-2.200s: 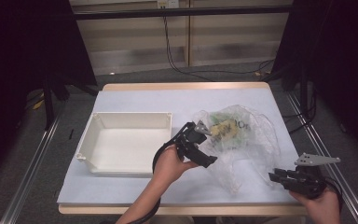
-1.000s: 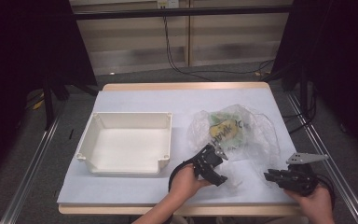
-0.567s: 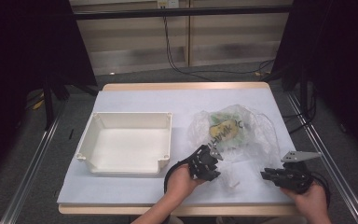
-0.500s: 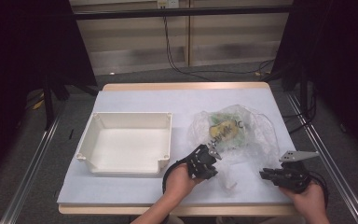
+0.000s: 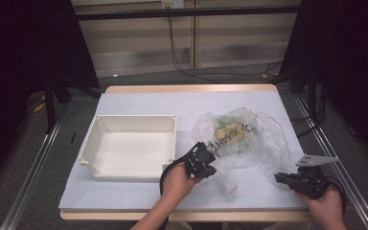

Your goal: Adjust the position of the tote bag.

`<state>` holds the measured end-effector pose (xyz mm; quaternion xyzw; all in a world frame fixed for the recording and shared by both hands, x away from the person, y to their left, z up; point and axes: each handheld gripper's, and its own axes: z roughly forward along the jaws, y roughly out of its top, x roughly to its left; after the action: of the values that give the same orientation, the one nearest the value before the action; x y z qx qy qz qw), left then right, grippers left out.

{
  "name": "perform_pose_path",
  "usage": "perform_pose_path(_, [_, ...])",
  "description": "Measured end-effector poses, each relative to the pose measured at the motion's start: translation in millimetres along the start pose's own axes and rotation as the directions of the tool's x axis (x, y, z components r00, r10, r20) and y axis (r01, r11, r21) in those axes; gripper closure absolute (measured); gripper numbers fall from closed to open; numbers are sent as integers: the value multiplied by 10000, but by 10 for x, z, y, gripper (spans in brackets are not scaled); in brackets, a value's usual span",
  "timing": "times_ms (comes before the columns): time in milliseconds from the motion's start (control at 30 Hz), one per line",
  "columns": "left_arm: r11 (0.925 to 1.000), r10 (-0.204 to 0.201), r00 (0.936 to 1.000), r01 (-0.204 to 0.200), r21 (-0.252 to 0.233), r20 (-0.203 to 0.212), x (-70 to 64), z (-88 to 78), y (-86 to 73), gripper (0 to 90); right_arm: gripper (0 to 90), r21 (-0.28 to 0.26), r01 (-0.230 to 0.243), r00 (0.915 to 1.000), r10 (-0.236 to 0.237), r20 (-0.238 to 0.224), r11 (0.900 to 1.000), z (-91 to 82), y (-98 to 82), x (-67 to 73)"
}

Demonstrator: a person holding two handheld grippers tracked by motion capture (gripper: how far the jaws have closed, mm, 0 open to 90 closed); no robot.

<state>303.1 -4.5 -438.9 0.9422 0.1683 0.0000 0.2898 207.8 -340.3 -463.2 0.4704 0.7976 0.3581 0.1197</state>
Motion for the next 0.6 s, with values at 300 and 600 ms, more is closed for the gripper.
perform_pose_path(300, [9940, -684, 9975, 666, -863, -179, 158, -328, -49, 900, 865, -301, -403, 9989, 410, 216, 9987, -93, -34, -114])
perform_pose_path(600, [9827, -1255, 9919, 1213, -1399, -219, 306, -562, -143, 900, 868, -461, -552, 9978, 568, 346, 9974, -125, -49, -179])
